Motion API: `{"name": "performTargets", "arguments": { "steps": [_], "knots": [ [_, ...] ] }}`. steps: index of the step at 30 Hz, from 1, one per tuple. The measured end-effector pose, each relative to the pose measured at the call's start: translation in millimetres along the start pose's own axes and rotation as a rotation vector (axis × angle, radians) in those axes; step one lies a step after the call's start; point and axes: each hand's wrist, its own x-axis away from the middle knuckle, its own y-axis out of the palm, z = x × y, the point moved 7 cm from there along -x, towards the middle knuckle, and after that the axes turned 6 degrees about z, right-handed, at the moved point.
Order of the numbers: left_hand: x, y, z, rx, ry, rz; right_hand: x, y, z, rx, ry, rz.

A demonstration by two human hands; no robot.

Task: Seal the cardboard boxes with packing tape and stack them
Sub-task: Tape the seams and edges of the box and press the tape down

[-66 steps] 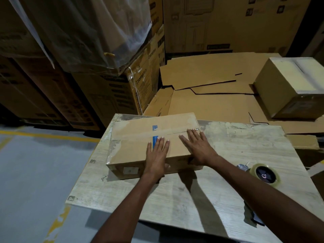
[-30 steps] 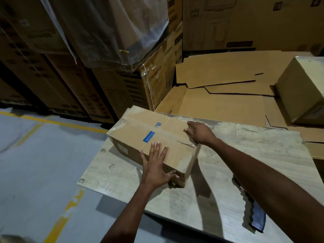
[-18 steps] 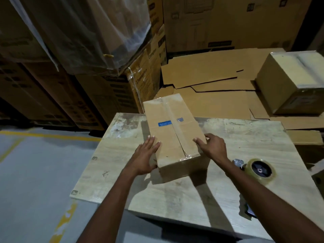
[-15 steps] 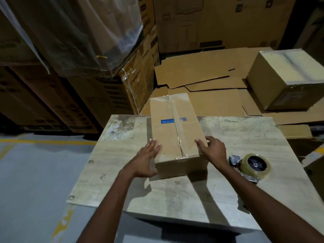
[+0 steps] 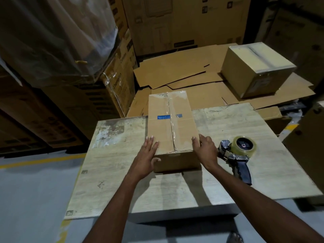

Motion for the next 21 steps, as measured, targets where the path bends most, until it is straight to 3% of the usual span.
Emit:
{"name": "performTargets", "arguments": {
  "steps": [7, 11, 17, 21],
  "knots": [
    [1.6, -1.1, 12.4, -0.263, -0.008, -0.013, -2.6, -0.1, 5.0, -0.055, -0.086, -0.106],
    [-3.2, -1.4, 32.3, -0.268, 0.007, -0.007, -3.2, -12.3, 18.0, -0.131, -0.171, -0.177],
    [-16.6, 3.0, 63.0, -0.191, -0.006, 0.015, -0.7, -43.7, 65.3, -0.191, -0.128, -0.043],
    [-14.0, -2.0, 53.9, -0.142, -0.038, 0.029, 14.9, -54.7, 43.8, -0.115, -0.388, 0.010]
  ]
}}
